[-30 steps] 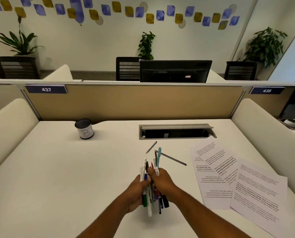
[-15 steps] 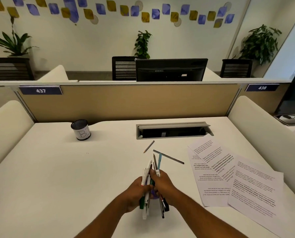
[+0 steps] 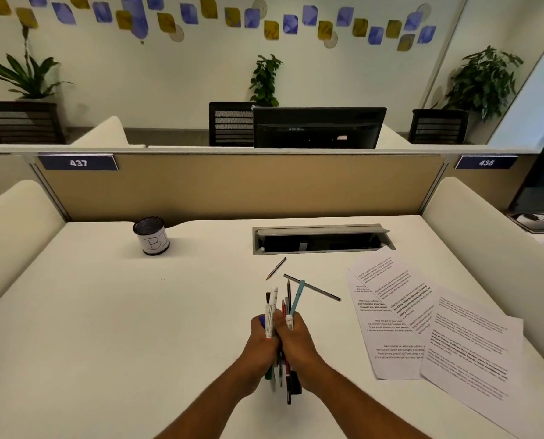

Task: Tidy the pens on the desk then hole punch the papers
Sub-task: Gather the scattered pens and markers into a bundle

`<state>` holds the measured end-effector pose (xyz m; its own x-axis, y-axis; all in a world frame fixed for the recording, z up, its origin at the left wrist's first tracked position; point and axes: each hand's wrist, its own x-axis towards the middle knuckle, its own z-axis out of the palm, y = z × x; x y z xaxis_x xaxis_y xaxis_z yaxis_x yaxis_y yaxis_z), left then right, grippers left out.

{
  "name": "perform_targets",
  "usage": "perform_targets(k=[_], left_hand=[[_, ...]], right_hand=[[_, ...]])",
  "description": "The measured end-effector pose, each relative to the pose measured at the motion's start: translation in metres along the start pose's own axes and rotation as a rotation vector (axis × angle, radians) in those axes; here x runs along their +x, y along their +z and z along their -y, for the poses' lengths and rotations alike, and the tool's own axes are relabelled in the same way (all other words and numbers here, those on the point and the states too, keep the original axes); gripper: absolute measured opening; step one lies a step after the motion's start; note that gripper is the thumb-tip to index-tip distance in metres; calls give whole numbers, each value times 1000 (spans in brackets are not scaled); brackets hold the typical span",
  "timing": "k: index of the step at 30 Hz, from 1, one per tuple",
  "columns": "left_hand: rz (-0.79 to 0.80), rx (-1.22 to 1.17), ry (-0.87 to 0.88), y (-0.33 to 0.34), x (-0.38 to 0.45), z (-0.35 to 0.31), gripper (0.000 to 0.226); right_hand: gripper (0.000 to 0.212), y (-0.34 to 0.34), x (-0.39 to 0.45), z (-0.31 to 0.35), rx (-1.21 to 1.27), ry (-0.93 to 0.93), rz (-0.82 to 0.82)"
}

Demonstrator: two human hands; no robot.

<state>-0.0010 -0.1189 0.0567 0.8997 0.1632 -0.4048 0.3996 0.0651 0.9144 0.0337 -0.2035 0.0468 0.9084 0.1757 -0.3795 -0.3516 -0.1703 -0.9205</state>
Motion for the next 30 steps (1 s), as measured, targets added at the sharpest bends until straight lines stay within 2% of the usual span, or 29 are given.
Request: perform_targets(k=[7, 14, 18, 20, 24, 27, 30], left_hand=[[85, 89, 93, 1, 4, 3, 15], [161, 216, 72, -6, 8, 5, 20], [177, 305, 41, 0, 1, 3, 35], [213, 277, 23, 3, -2, 3, 48], [351, 178, -26, 3, -5, 2, 82], [389, 65, -13, 4, -8, -2, 88], [363, 44, -16, 7, -9, -4, 88]], right_hand=[[74, 6, -5, -5, 41, -6, -33], [50, -2, 2, -6, 252, 133, 40], [29, -4, 4, -8, 276, 131, -68], [24, -8, 5, -9, 255, 122, -91], [26, -15, 7, -15, 171, 96, -101], [26, -20, 5, -13, 95, 47, -140], [37, -24, 7, -11, 64, -17, -154]])
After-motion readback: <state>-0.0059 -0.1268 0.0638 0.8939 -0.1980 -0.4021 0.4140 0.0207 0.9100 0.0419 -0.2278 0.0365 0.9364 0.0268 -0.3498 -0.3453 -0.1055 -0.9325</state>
